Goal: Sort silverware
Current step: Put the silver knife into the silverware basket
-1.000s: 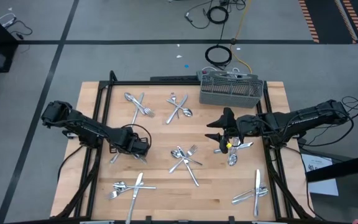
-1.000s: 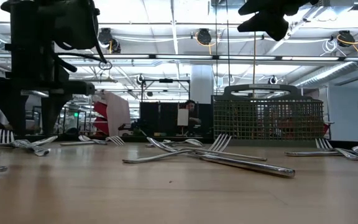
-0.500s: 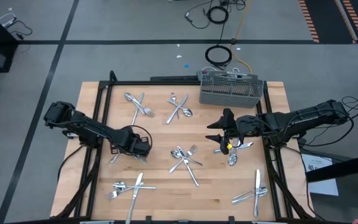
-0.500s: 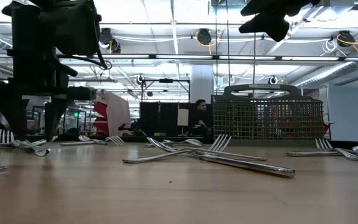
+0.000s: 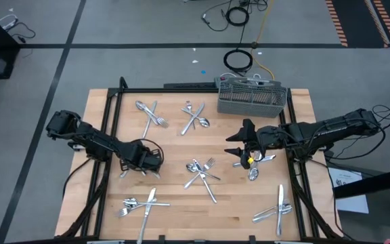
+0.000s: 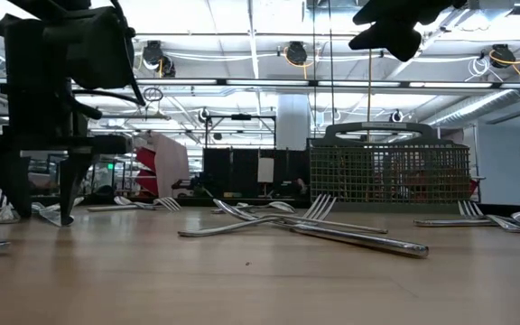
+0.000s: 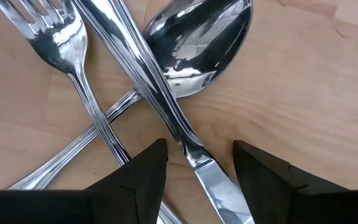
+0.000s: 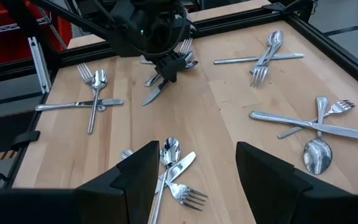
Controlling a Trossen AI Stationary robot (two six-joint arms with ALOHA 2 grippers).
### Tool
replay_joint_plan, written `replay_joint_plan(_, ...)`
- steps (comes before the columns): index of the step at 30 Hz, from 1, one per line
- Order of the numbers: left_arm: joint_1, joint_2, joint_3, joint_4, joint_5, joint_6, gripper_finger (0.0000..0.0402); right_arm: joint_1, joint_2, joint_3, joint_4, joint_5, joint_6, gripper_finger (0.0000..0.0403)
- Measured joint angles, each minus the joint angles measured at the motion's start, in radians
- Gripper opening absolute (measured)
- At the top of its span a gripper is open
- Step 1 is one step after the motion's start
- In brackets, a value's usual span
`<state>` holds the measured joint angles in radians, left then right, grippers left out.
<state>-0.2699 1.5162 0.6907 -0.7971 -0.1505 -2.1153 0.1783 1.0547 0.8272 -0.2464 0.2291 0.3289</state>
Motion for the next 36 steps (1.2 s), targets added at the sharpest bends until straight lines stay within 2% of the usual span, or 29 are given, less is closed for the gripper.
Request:
replay_joint_plan(15, 0.0, 0.002, -0.002, 0.003, -0.003, 0.0, 0.0193, -0.022, 0.0, 0.0, 0.002, 0.002, -0.011, 0.0203)
replay_joint_plan(27, 0.0, 0.002, -0.004, -0.006, -0.003, 0.007, 0.0094, -0.022, 0.0, 0.0, 0.002, 0.001, -0.009, 0.0203)
replay_joint_plan(36, 0.001, 0.003, -0.004, 0.002, -0.007, 0.006, 0.0073, -0.019, 0.0, 0.0, -0.027, 0.0, -0.023, 0.0203)
